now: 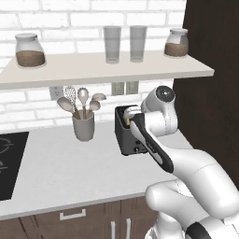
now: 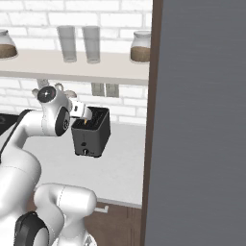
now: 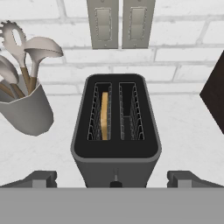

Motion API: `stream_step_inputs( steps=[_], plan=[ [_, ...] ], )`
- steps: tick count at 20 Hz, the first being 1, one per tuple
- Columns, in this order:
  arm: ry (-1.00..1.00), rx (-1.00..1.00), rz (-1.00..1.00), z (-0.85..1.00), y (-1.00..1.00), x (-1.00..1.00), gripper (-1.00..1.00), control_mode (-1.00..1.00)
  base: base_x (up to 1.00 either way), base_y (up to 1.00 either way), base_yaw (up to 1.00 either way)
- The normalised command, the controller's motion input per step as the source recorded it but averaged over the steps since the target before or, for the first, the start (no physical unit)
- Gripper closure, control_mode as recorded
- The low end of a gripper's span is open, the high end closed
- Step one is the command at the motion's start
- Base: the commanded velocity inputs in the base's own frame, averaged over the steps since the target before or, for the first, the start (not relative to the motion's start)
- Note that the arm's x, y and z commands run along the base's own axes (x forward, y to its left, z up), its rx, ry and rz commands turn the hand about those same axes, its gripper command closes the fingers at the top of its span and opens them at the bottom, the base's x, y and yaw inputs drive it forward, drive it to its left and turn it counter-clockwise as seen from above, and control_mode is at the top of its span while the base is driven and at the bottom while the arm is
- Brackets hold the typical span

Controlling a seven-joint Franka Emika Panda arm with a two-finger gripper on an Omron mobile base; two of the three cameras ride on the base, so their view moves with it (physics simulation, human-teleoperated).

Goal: Start the toaster. Once the lever pops up, take the bread to the plate on the dining counter.

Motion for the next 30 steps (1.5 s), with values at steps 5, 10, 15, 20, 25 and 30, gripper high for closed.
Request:
stream_step_inputs(
  steps=[5, 10, 15, 20, 25, 30],
  plan=[
    [0.00, 0.00, 0.00, 0.00, 0.00, 0.00, -1.00, -1.00, 0.00, 0.00, 0.00],
    [0.00, 0.00, 0.00, 0.00, 0.00, 0.00, -1.00, -1.00, 0.00, 0.00, 0.00],
    [0.00, 0.00, 0.00, 0.00, 0.00, 0.00, -1.00, -1.00, 0.00, 0.00, 0.00],
    [0.00, 0.00, 0.00, 0.00, 0.00, 0.00, -1.00, -1.00, 0.00, 0.00, 0.00],
    [0.00, 0.00, 0.00, 0.00, 0.00, 0.00, -1.00, -1.00, 0.00, 0.00, 0.00],
    [0.00, 0.00, 0.00, 0.00, 0.00, 0.00, -1.00, -1.00, 0.00, 0.00, 0.00]
  ],
)
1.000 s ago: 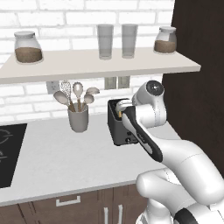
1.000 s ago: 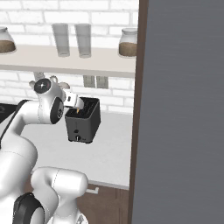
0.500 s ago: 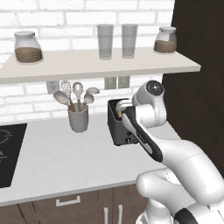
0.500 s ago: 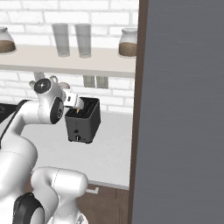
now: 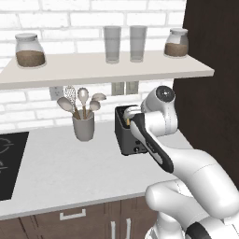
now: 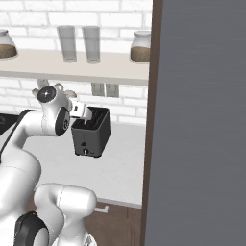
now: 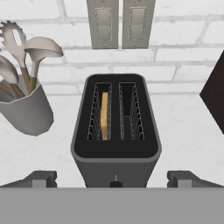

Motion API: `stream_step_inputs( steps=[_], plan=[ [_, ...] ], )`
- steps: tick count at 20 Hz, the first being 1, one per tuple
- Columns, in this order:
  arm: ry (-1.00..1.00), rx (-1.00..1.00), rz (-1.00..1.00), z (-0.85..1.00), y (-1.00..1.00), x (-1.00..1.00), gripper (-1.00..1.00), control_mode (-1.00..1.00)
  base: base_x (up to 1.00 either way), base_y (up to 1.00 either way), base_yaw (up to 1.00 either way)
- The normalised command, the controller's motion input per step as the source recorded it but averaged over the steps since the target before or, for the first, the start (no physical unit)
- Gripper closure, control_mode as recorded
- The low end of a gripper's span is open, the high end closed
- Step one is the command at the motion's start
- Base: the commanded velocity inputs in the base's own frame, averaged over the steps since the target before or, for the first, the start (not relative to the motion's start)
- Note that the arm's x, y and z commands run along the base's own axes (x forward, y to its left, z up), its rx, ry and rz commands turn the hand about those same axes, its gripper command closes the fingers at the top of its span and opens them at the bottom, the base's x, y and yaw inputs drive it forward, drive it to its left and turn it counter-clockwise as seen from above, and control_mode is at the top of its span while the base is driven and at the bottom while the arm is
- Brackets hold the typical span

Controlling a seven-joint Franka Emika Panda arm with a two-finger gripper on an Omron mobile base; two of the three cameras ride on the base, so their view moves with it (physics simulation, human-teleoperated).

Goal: Start the toaster. Once the lever pops up, take the bread to the plate on the dining counter.

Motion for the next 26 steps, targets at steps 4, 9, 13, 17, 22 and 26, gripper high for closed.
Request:
stream_step_inputs(
  steps=[4, 9, 13, 17, 22, 26],
  plan=[
    [0.00, 0.00, 0.00, 0.00, 0.00, 0.00, -1.00, -1.00, 0.00, 0.00, 0.00],
    [0.00, 0.00, 0.00, 0.00, 0.00, 0.00, -1.00, -1.00, 0.00, 0.00, 0.00],
    [0.00, 0.00, 0.00, 0.00, 0.00, 0.00, -1.00, -1.00, 0.00, 0.00, 0.00],
    [0.00, 0.00, 0.00, 0.00, 0.00, 0.00, -1.00, -1.00, 0.00, 0.00, 0.00],
    [0.00, 0.00, 0.00, 0.00, 0.00, 0.00, -1.00, -1.00, 0.00, 0.00, 0.00],
    [0.00, 0.00, 0.00, 0.00, 0.00, 0.00, -1.00, -1.00, 0.00, 0.00, 0.00]
  ],
)
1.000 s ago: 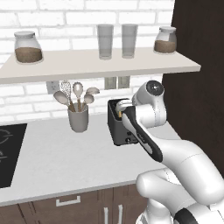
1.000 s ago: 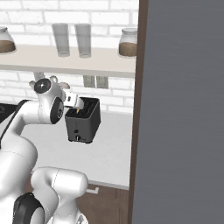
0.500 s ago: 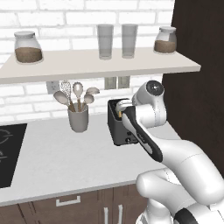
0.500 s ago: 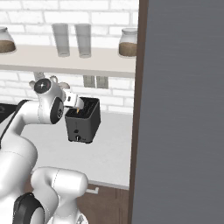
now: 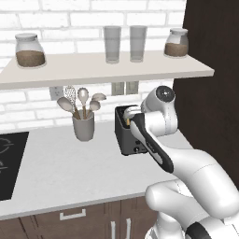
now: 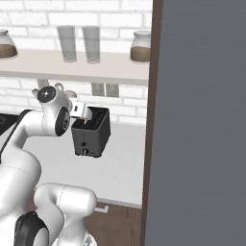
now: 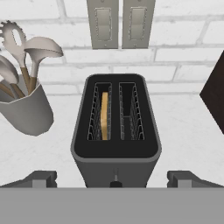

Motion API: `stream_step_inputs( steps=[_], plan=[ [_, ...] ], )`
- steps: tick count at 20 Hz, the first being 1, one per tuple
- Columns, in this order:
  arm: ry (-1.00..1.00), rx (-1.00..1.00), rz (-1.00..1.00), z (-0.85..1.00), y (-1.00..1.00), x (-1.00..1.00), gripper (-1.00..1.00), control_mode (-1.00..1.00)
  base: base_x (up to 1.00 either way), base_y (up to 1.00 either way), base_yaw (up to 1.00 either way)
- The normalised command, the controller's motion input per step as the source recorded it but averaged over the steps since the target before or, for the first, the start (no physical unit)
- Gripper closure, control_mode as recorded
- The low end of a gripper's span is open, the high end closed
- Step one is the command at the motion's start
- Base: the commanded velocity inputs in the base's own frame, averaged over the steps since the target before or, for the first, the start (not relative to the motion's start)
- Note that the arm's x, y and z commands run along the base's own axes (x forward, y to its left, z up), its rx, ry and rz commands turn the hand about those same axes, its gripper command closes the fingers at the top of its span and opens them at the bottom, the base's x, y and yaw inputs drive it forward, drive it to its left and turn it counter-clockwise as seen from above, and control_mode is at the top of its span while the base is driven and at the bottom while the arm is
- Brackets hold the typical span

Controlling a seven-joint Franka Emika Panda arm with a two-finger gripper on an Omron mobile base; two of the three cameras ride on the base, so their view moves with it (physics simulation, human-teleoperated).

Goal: Start the toaster. Once the lever pops up, take the bread to the plate on the dining counter.

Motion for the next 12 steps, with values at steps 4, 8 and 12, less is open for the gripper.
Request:
stream_step_inputs(
  steps=[4, 8, 12],
  plan=[
    [0.00, 0.00, 0.00, 0.00, 0.00, 0.00, -1.00, -1.00, 0.00, 0.00, 0.00],
    [0.00, 0.00, 0.00, 0.00, 0.00, 0.00, -1.00, -1.00, 0.00, 0.00, 0.00],
    [0.00, 0.00, 0.00, 0.00, 0.00, 0.00, -1.00, -1.00, 0.00, 0.00, 0.00]
  ],
)
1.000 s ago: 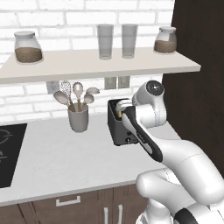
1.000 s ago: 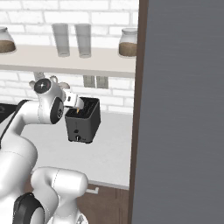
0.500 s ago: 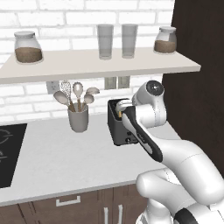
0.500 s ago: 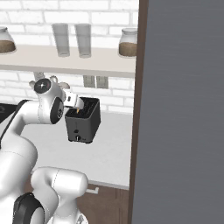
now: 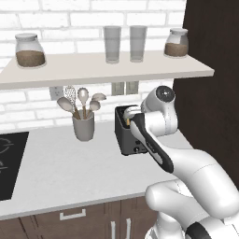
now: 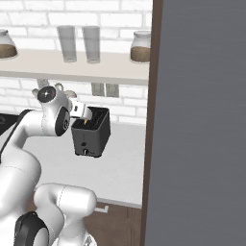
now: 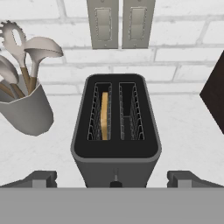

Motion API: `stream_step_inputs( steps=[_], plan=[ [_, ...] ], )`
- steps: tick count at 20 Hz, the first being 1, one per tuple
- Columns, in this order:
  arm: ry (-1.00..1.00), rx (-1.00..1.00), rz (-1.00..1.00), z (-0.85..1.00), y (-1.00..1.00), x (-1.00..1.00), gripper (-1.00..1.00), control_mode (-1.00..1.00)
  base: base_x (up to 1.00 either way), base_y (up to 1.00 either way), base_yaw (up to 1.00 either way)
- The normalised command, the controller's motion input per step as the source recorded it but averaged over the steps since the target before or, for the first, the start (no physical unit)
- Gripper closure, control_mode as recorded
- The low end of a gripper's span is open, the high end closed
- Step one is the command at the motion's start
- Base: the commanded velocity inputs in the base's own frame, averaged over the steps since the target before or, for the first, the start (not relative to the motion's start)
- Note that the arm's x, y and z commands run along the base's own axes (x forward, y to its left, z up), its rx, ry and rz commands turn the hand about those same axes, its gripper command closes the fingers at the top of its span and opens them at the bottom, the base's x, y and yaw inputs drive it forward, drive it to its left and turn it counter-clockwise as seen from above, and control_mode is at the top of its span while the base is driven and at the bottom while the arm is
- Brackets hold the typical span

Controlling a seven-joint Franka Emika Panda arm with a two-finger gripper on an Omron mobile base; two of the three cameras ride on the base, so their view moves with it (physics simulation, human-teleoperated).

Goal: Start the toaster. Once the lever pops up, take the bread to the plate on the dining counter.

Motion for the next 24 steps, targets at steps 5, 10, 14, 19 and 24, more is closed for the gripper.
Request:
stream_step_inputs(
  steps=[5, 10, 14, 19, 24],
  plan=[
    [0.00, 0.00, 0.00, 0.00, 0.00, 0.00, -1.00, -1.00, 0.00, 0.00, 0.00],
    [0.00, 0.00, 0.00, 0.00, 0.00, 0.00, -1.00, -1.00, 0.00, 0.00, 0.00],
    [0.00, 0.00, 0.00, 0.00, 0.00, 0.00, -1.00, -1.00, 0.00, 0.00, 0.00],
    [0.00, 0.00, 0.00, 0.00, 0.00, 0.00, -1.00, -1.00, 0.00, 0.00, 0.00],
    [0.00, 0.00, 0.00, 0.00, 0.00, 0.00, -1.00, -1.00, 0.00, 0.00, 0.00]
  ],
)
